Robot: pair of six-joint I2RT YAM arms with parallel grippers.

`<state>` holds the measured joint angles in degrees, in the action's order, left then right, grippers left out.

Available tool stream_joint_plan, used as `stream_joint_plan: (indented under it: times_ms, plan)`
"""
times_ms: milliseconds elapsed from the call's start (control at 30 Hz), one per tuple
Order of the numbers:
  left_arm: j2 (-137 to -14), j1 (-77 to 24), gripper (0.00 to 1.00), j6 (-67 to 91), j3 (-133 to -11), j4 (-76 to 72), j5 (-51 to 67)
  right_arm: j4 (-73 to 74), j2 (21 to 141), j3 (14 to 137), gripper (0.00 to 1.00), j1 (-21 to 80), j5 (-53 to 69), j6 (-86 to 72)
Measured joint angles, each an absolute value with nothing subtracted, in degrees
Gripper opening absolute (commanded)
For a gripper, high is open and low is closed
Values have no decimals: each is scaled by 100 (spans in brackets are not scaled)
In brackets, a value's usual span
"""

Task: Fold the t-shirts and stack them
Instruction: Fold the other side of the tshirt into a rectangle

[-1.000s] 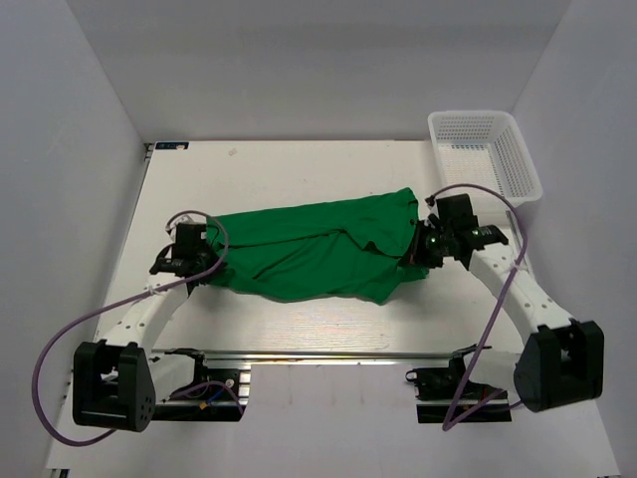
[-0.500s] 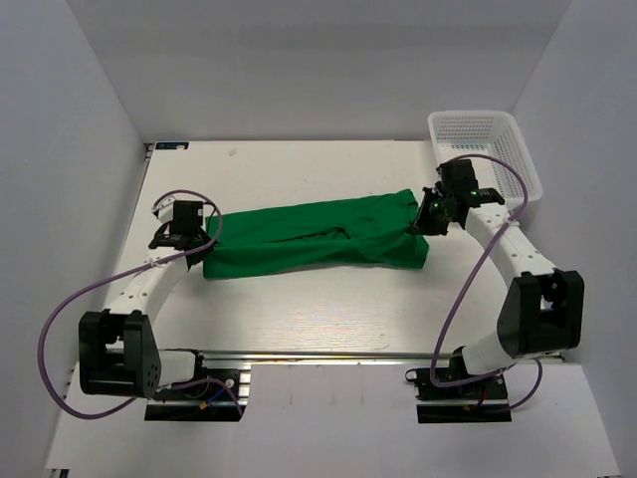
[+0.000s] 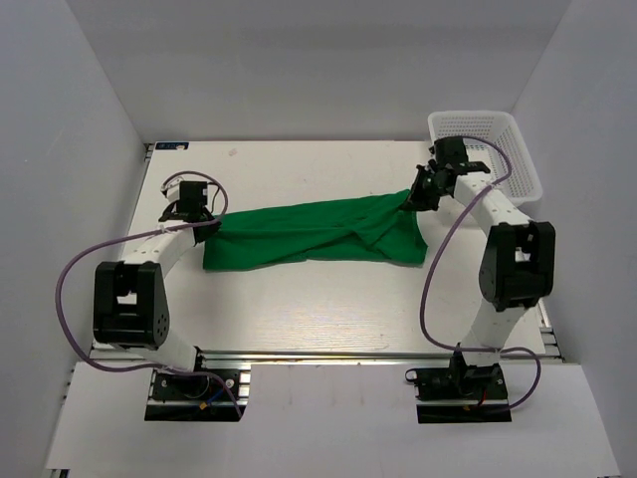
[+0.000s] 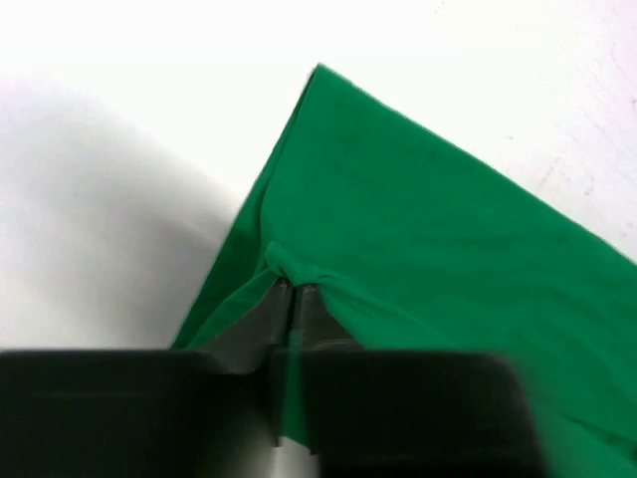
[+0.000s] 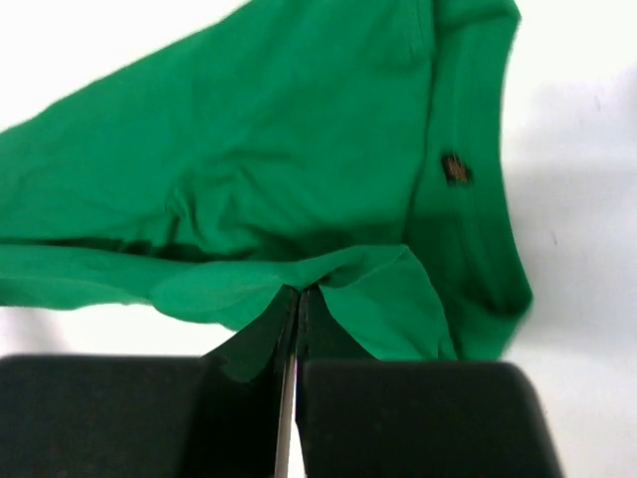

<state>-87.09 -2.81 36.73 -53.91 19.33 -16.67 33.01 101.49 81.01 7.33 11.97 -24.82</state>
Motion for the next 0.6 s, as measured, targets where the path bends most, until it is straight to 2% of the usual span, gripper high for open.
stream_joint_plan:
  times_ms: [67, 100, 133, 167, 233, 300, 400, 533, 600]
  plan:
    - [-8930, -250, 57, 3601, -5555, 1872, -1662, 3306, 10545, 8447, 3, 725, 1291, -2480]
    - [-9037, -237, 84, 3581, -5647, 1841, -1669, 3280, 10759, 8654, 12, 720, 1352, -2469]
    - [-9155, -213, 94, 3570, -5743, 1782, -1669, 3249, 10954, 8820, 21, 718, 1372, -2467]
    - [-9279, -187, 100, 3557, -5872, 1782, -1673, 3336, 11194, 9087, 35, 718, 1393, -2460]
    - [-9546, -119, 100, 3487, -6169, 1793, -1673, 3336, 11633, 9568, 60, 718, 1422, -2381]
    - [-9797, -51, 100, 3439, -6545, 1903, -1686, 3323, 11848, 9843, 79, 720, 1426, -2314]
    - [-9876, 30, 100, 3293, -6831, 1916, -1597, 3295, 11743, 9806, 82, 722, 1367, -2104]
    - [-9644, 84, 100, 3105, -6707, 1734, -1122, 3035, 10932, 8945, 82, 727, 1345, -1938]
    - [-9531, 62, 100, 2991, -6563, 1590, -788, 2923, 10436, 8396, 90, 746, 1422, -1900]
